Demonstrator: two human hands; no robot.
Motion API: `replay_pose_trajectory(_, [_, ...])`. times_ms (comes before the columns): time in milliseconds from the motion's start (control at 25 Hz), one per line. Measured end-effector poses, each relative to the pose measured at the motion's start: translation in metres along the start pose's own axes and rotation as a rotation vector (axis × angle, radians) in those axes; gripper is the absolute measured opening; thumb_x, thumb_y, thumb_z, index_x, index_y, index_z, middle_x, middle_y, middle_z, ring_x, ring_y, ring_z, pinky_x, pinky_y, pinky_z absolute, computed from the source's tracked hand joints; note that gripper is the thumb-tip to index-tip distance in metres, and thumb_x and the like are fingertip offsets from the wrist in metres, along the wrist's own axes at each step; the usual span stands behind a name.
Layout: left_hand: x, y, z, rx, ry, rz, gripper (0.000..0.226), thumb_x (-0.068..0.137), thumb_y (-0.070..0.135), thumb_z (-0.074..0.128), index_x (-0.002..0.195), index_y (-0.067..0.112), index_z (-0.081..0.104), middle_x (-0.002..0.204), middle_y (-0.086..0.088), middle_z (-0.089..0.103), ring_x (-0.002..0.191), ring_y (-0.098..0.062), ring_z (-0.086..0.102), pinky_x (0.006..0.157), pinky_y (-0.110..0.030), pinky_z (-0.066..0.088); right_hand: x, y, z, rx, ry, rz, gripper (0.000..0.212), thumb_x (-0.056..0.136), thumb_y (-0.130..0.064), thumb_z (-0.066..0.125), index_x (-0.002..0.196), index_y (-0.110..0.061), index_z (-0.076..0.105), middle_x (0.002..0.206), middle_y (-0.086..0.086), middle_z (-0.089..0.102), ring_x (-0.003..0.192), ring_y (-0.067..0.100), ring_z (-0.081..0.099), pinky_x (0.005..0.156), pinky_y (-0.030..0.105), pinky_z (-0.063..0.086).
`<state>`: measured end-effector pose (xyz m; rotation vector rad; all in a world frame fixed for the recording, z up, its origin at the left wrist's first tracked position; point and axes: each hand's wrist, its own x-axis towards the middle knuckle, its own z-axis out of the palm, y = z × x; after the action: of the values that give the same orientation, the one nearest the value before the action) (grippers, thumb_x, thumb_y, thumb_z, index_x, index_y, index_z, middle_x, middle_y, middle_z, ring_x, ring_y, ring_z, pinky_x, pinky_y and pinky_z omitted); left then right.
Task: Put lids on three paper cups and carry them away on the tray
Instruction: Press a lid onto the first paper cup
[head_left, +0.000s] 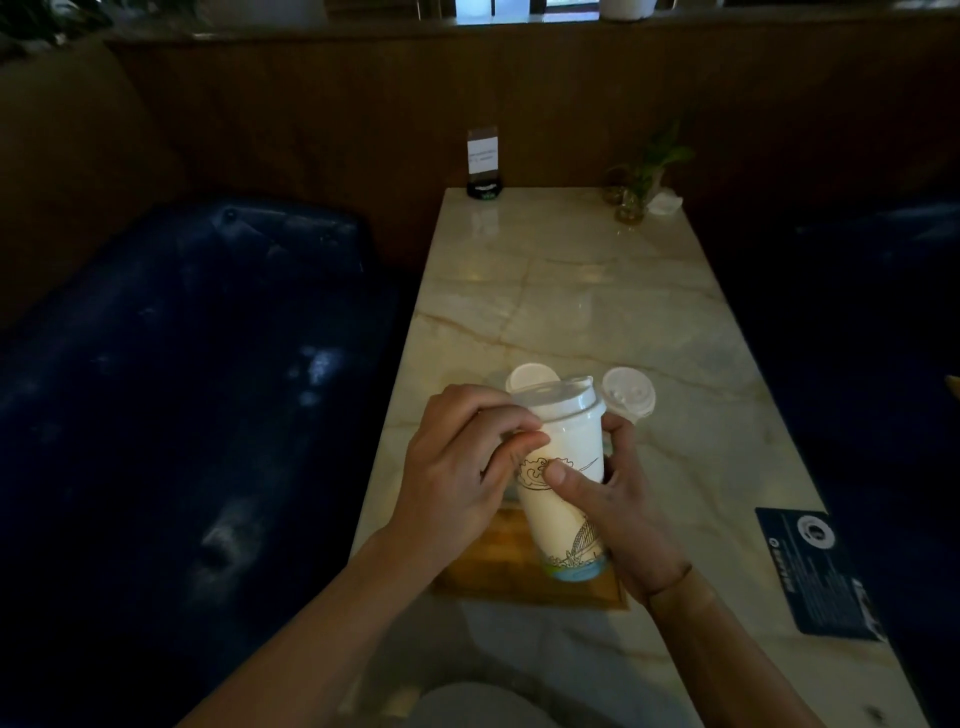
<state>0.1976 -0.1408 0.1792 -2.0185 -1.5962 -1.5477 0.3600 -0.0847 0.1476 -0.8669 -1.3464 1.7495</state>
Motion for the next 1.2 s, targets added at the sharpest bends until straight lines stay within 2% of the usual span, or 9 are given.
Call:
replay_pose_trajectory(120, [0.001, -0.006, 0.006, 0.037, -0.003, -0.029, 0.02, 0.097, 0.033, 0.063, 0.097, 0.014, 0.07, 0.103, 0.007, 0.057, 0.092, -0.012, 0.059, 0.079, -0.037, 0.053, 0.007, 0.0, 0.002, -0.099, 0.011, -0.007, 0.09, 0.045, -0.041, 0.089, 0.122, -0.025, 0.044, 0.1, 0.005, 0.077, 0.095, 0.021, 0.075, 0.075, 0.035, 0.063])
replay_pose_trajectory(280, [0.002, -0.008, 0.013, 0.1, -0.008, 0.007, 0.015, 0.095, 0.032, 0.065, 0.096, 0.017, 0.069, 0.101, 0.01, 0.056, 0.092, -0.009, 0.056, 0.082, -0.034, 0.049, 0.009, 0.003, 0.006, -0.28, 0.079, -0.045, 0.097, 0.046, -0.047, 0.089, 0.129, -0.022, 0.045, 0.114, 0.0, 0.07, 0.103, 0.015, 0.07, 0.084, 0.037, 0.06])
replay_pose_trajectory(440, [0.004, -0.004, 0.018, 0.135, -0.003, 0.014, 0.012, 0.096, 0.033, 0.064, 0.097, 0.021, 0.066, 0.1, 0.01, 0.055, 0.091, -0.009, 0.056, 0.082, -0.032, 0.047, 0.005, 0.006, 0.013, -0.434, 0.236, -0.094, 0.082, 0.046, -0.061, 0.085, 0.118, -0.041, 0.048, 0.102, -0.02, 0.069, 0.092, -0.007, 0.067, 0.068, 0.015, 0.055])
replay_pose_trajectory(520, [0.004, -0.004, 0.018, 0.168, -0.003, 0.017, 0.012, 0.093, 0.032, 0.068, 0.096, 0.02, 0.068, 0.099, 0.009, 0.056, 0.09, -0.01, 0.056, 0.082, -0.03, 0.046, 0.003, 0.006, 0.013, -0.425, 0.259, -0.117, 0.074, 0.049, -0.063, 0.084, 0.113, -0.046, 0.05, 0.1, -0.021, 0.07, 0.09, -0.009, 0.067, 0.066, 0.012, 0.053])
replay_pose_trajectory(640, [0.001, -0.003, 0.015, 0.159, 0.004, 0.006, 0.015, 0.091, 0.032, 0.07, 0.094, 0.018, 0.071, 0.098, 0.008, 0.058, 0.09, -0.01, 0.057, 0.083, -0.028, 0.045, 0.0, 0.004, 0.01, -0.351, 0.24, -0.109, 0.073, 0.051, -0.056, 0.087, 0.114, -0.038, 0.056, 0.101, -0.014, 0.073, 0.089, -0.002, 0.07, 0.067, 0.019, 0.055])
replay_pose_trajectory(800, [0.0, 0.003, 0.008, 0.062, 0.007, -0.001, 0.016, 0.095, 0.035, 0.065, 0.097, 0.019, 0.068, 0.101, 0.009, 0.057, 0.093, -0.008, 0.056, 0.08, -0.033, 0.05, -0.003, 0.0, 0.004, -0.274, 0.164, -0.115, 0.069, 0.054, -0.049, 0.087, 0.114, -0.027, 0.061, 0.102, -0.006, 0.075, 0.088, 0.007, 0.073, 0.067, 0.023, 0.058])
replay_pose_trajectory(880, [0.001, 0.005, 0.004, 0.04, 0.005, 0.01, 0.014, 0.095, 0.034, 0.065, 0.099, 0.021, 0.066, 0.102, 0.009, 0.057, 0.093, -0.008, 0.057, 0.079, -0.035, 0.052, -0.003, -0.002, 0.001, -0.236, 0.126, -0.09, 0.069, 0.053, -0.047, 0.087, 0.113, -0.022, 0.062, 0.102, 0.001, 0.076, 0.088, 0.015, 0.074, 0.071, 0.031, 0.061])
replay_pose_trajectory(1040, [0.003, 0.008, 0.0, -0.019, 0.001, 0.005, 0.013, 0.094, 0.034, 0.065, 0.099, 0.021, 0.065, 0.102, 0.008, 0.057, 0.091, -0.012, 0.059, 0.076, -0.04, 0.054, -0.003, -0.003, -0.004, -0.164, 0.077, -0.062, 0.06, 0.054, -0.041, 0.087, 0.107, -0.024, 0.065, 0.1, 0.004, 0.077, 0.088, 0.02, 0.075, 0.075, 0.042, 0.061])
replay_pose_trajectory(1200, [0.004, 0.01, -0.002, -0.037, -0.011, -0.003, 0.012, 0.094, 0.032, 0.065, 0.099, 0.021, 0.065, 0.101, 0.007, 0.058, 0.089, -0.016, 0.061, 0.076, -0.041, 0.054, -0.003, -0.002, -0.008, -0.018, -0.014, -0.002, 0.053, 0.059, -0.03, 0.087, 0.108, -0.023, 0.068, 0.104, 0.017, 0.075, 0.092, 0.034, 0.073, 0.077, 0.052, 0.061])
